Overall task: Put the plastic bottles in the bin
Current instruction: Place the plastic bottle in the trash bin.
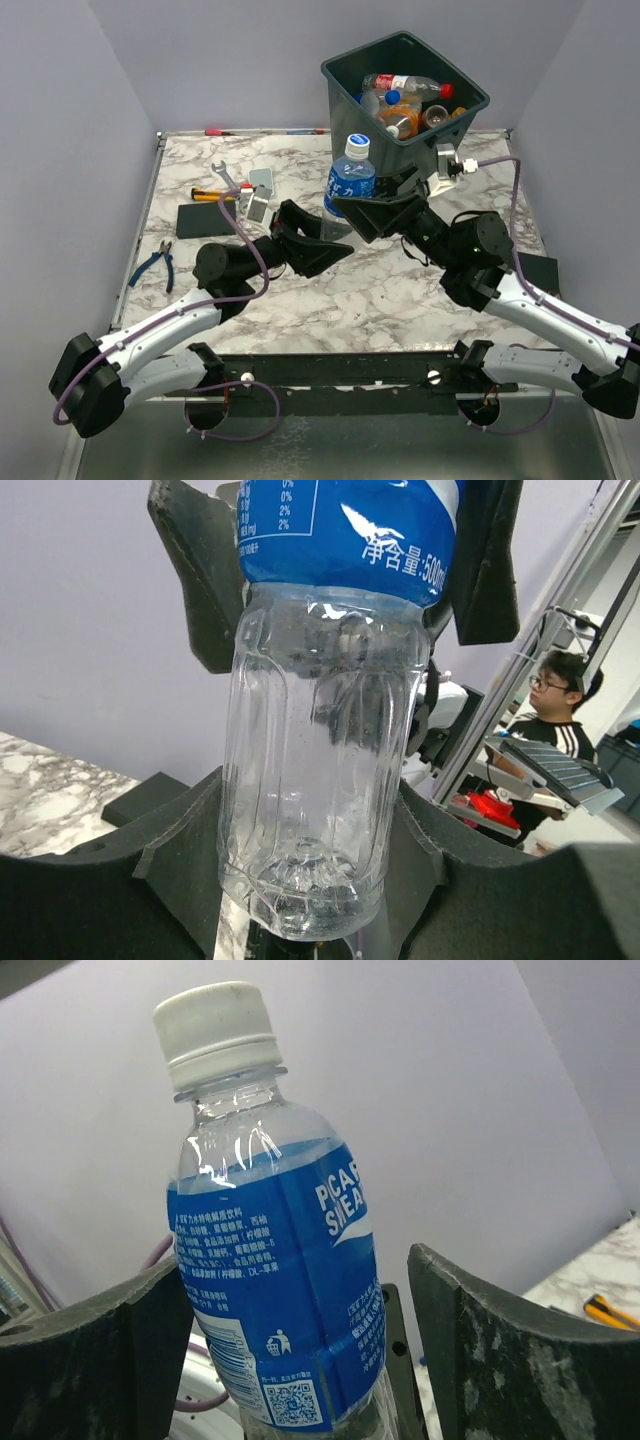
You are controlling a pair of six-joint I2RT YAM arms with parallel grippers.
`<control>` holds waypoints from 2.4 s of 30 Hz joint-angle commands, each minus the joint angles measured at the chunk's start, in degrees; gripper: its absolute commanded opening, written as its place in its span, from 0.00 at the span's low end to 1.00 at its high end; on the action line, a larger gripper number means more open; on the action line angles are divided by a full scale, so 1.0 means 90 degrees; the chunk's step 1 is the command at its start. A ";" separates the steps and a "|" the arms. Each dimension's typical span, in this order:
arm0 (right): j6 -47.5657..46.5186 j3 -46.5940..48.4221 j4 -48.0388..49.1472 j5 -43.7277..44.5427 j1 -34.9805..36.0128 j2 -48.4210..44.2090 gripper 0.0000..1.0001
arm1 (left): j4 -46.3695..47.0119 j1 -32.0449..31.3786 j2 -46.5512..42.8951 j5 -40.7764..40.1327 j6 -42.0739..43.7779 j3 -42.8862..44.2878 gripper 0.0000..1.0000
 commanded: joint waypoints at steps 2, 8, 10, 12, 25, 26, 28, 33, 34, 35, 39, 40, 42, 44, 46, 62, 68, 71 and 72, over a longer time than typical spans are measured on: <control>-0.0766 0.0993 -0.3160 0.0086 0.0018 -0.0516 0.89 | -0.0721 -0.0054 -0.0599 -0.0062 0.0827 -0.0058 0.24; -0.1535 0.2440 -0.6114 0.0240 0.0018 -0.0785 0.91 | -0.2664 -0.0054 -0.1123 -0.0315 0.2110 0.0179 0.19; -0.1717 0.3025 -0.6895 0.0289 0.0018 -0.0686 0.91 | -0.3363 -0.0050 -0.1247 -0.0438 0.2638 0.0298 0.18; -0.1879 0.3619 -0.7562 0.0395 0.0018 -0.0562 0.91 | -0.3958 -0.0051 -0.1371 -0.0570 0.3210 0.0378 0.17; -0.2272 0.4551 -0.8098 0.1096 0.0018 0.0024 0.89 | -0.4585 -0.0054 -0.1882 -0.1265 0.5031 -0.0323 0.15; -0.2266 0.4653 -0.8189 0.1067 0.0018 0.0152 0.88 | -0.4477 -0.0052 -0.1896 -0.1236 0.5006 -0.0401 0.15; -0.2258 0.4782 -0.8282 0.0995 0.0018 0.0332 0.88 | -0.4231 -0.0054 -0.1929 -0.1208 0.4919 -0.0552 0.15; -0.2196 0.4553 -0.8141 0.0832 0.0018 0.0466 0.84 | -0.3855 -0.0054 -0.2076 -0.1310 0.4736 -0.0880 0.14; -0.2178 0.4476 -0.8113 0.0770 0.0018 0.0498 0.83 | -0.3811 -0.0054 -0.2103 -0.1328 0.4704 -0.0952 0.13; -0.2151 0.4418 -0.8099 0.0737 0.0018 0.0541 0.81 | -0.3777 -0.0054 -0.2130 -0.1333 0.4668 -0.0994 0.13; -0.2072 0.4385 -0.8281 0.0797 0.0018 0.0783 0.78 | -0.3694 -0.0054 -0.2208 -0.1352 0.4585 -0.1080 0.13; -0.2067 0.4410 -0.8357 0.0867 0.0018 0.0828 0.77 | -0.3680 -0.0052 -0.2228 -0.1378 0.4580 -0.1097 0.13; -0.2046 0.4412 -0.8475 0.0994 0.0018 0.0870 0.75 | -0.3660 -0.0053 -0.2256 -0.1411 0.4568 -0.1121 0.13; -0.2019 0.4349 -0.8529 0.1055 0.0018 0.0845 0.69 | -0.3644 -0.0053 -0.2304 -0.1436 0.4568 -0.1155 0.13; -0.1979 0.4274 -0.8544 0.1016 0.0018 0.0806 0.64 | -0.3638 -0.0054 -0.2343 -0.1473 0.4572 -0.1185 0.13; -0.2324 0.4904 -0.8234 0.2620 0.0018 0.0471 0.01 | -0.3500 -0.0054 -0.2522 -0.2409 0.4246 -0.1328 0.99; -0.6281 0.3927 -0.1090 0.5789 -0.0004 0.0205 0.01 | -0.3384 -0.0051 -0.2942 -0.3277 0.4222 -0.1557 0.99; -0.7389 0.4059 0.0534 0.5699 -0.0327 0.0764 0.00 | -0.3384 -0.0054 -0.2915 -0.3263 0.4207 -0.1568 0.99; -0.7292 0.4271 0.0424 0.5616 -0.0628 0.0983 0.01 | -0.3384 -0.0054 -0.2894 -0.3261 0.4185 -0.1563 0.99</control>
